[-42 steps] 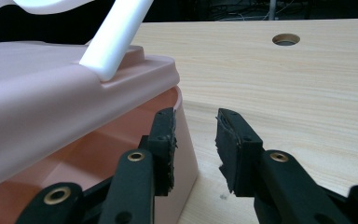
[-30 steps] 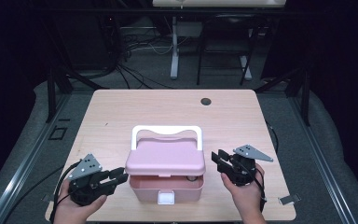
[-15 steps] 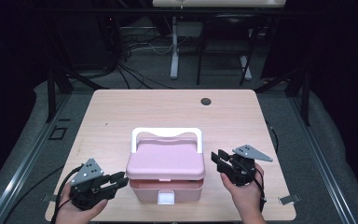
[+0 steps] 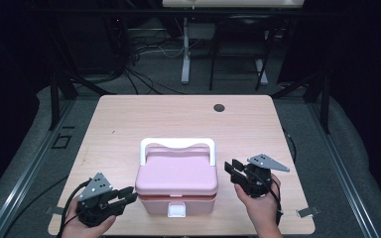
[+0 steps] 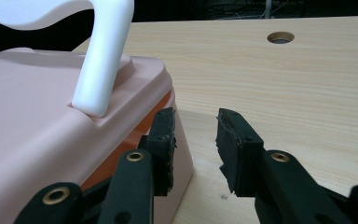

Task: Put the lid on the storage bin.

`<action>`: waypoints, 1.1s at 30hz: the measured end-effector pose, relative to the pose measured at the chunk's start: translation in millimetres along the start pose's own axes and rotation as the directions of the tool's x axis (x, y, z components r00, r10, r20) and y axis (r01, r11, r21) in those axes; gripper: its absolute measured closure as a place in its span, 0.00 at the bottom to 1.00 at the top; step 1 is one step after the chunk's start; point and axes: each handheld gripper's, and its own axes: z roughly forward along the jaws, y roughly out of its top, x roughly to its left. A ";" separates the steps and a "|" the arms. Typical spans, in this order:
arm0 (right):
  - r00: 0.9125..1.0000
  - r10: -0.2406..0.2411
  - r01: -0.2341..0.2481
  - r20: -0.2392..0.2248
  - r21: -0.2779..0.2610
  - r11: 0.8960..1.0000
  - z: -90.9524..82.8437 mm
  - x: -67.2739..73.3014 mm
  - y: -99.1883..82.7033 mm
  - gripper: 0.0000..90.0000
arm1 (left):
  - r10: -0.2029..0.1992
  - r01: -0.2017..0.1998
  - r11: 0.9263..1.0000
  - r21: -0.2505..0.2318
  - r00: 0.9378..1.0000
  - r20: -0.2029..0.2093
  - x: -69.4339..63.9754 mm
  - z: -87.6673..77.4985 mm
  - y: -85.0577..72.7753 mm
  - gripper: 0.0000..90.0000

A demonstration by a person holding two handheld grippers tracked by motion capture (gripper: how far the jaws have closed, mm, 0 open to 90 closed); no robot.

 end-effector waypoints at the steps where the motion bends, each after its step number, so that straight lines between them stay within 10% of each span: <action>1: 1.000 0.000 0.000 0.000 0.000 1.000 0.0 0.0 0.0 0.74 | 0.000 0.000 1.000 0.000 1.000 0.000 0.0 0.0 0.0 0.81; 33: 1.000 -0.002 0.002 0.001 0.000 1.000 1.1 0.2 -1.3 0.74 | -0.015 0.015 1.000 0.021 1.000 0.000 0.7 6.7 -7.5 0.81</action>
